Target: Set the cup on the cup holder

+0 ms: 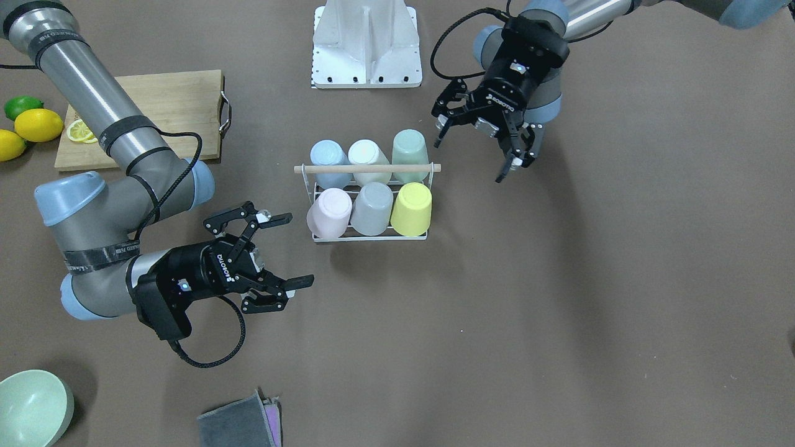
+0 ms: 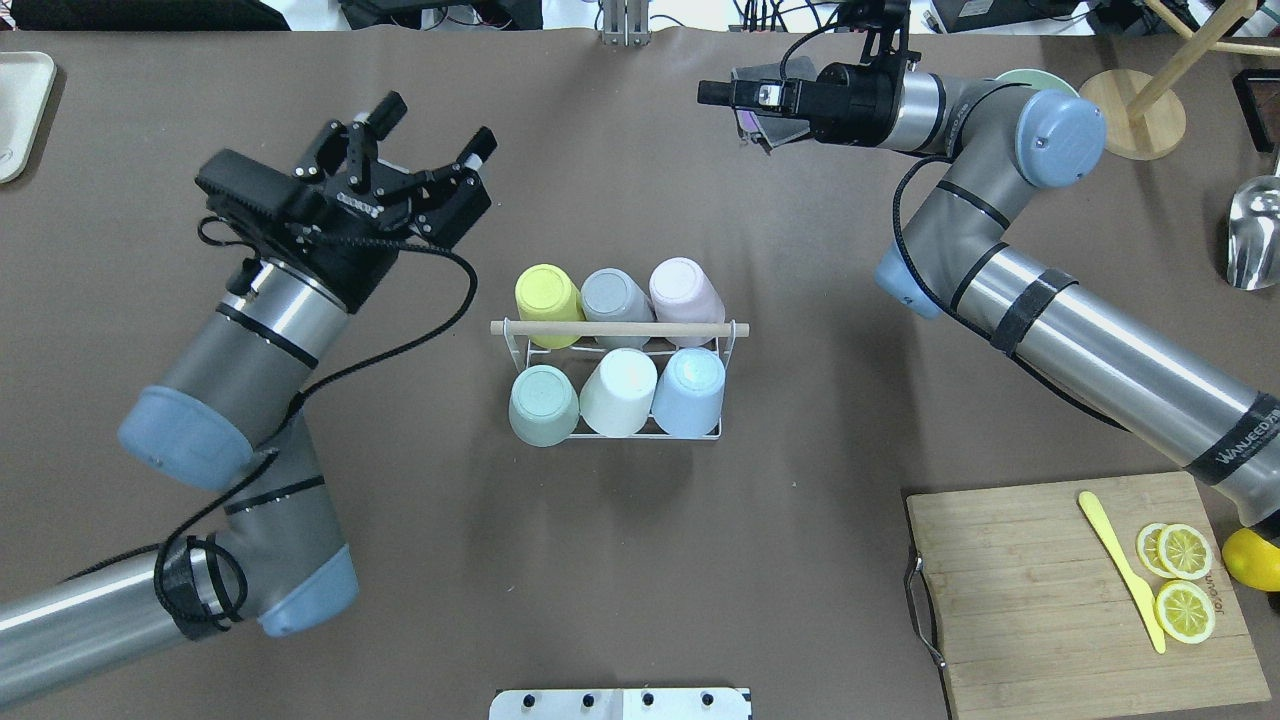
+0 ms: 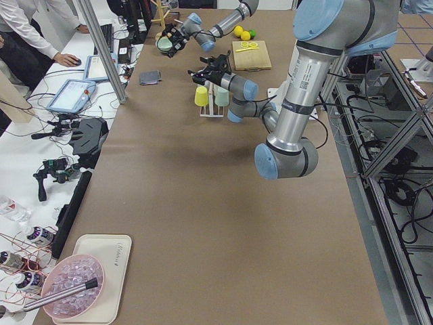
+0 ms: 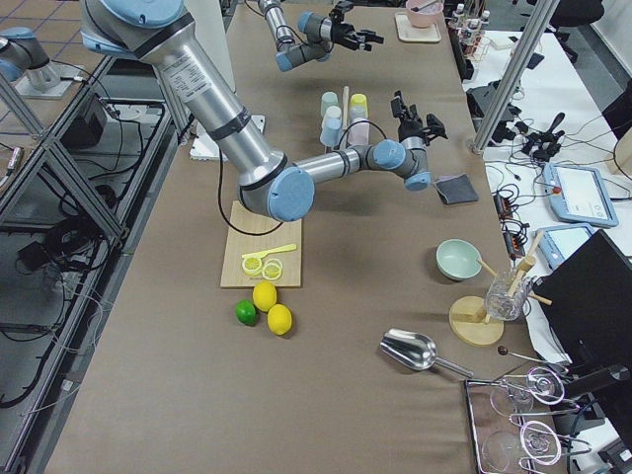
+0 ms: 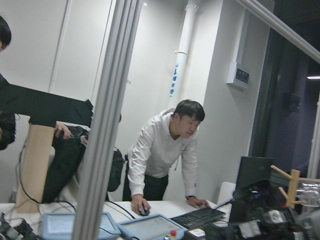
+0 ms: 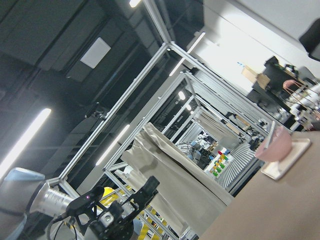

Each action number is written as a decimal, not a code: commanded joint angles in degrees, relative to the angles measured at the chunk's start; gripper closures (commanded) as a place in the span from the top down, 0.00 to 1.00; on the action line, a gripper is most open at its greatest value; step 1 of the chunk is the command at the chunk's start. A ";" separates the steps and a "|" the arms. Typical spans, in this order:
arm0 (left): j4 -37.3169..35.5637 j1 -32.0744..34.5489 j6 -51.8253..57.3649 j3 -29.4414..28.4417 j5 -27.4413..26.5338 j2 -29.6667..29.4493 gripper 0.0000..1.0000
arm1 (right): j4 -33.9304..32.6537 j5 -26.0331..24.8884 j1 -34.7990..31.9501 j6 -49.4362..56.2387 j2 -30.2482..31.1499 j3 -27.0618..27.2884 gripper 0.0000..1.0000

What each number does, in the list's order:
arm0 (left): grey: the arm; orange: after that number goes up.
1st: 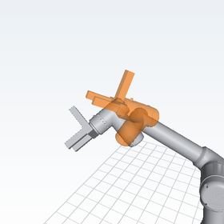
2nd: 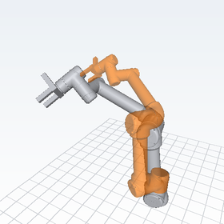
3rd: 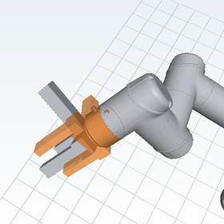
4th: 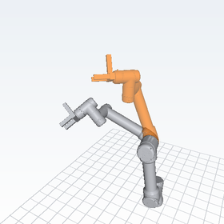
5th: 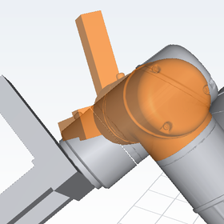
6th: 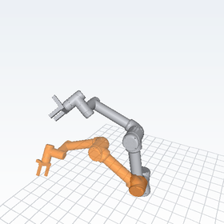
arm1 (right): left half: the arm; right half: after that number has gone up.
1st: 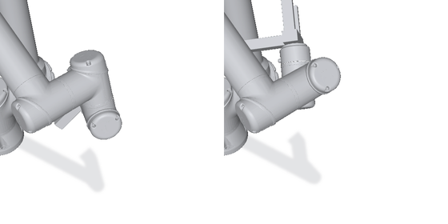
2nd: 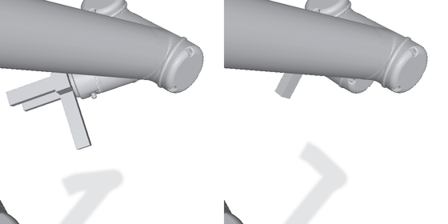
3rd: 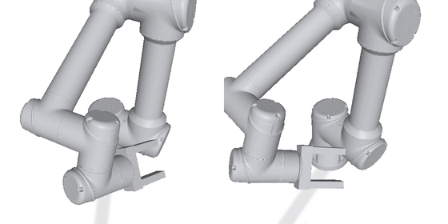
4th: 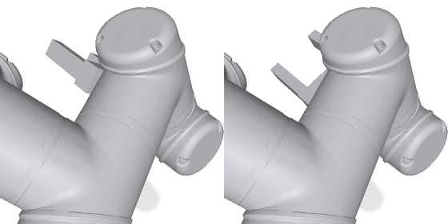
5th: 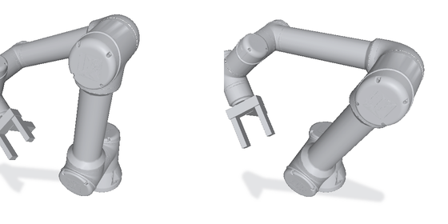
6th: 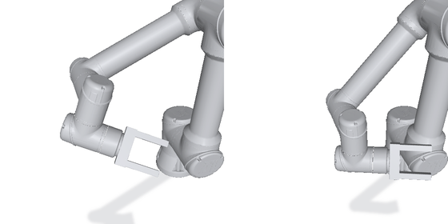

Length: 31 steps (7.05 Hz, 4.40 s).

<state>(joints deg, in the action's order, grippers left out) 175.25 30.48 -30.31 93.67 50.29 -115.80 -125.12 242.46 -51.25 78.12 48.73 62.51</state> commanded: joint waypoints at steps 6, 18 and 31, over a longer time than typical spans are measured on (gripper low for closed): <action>-40.41 27.34 -10.38 -1.65 25.37 11.11 0.98 | -31.93 -38.31 -6.58 -63.26 -0.04 4.46 0.97; -81.89 51.79 26.98 -3.61 80.31 30.81 0.98 | -9.01 -103.07 -12.21 -70.47 5.48 10.42 0.98; -77.78 51.61 26.80 -2.88 86.64 30.81 0.98 | 29.77 -112.20 -28.65 -86.05 39.84 33.73 0.92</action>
<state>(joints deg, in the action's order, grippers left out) 97.24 82.09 -3.51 91.02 136.96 -85.04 -103.55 131.77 -79.64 -0.24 85.83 95.48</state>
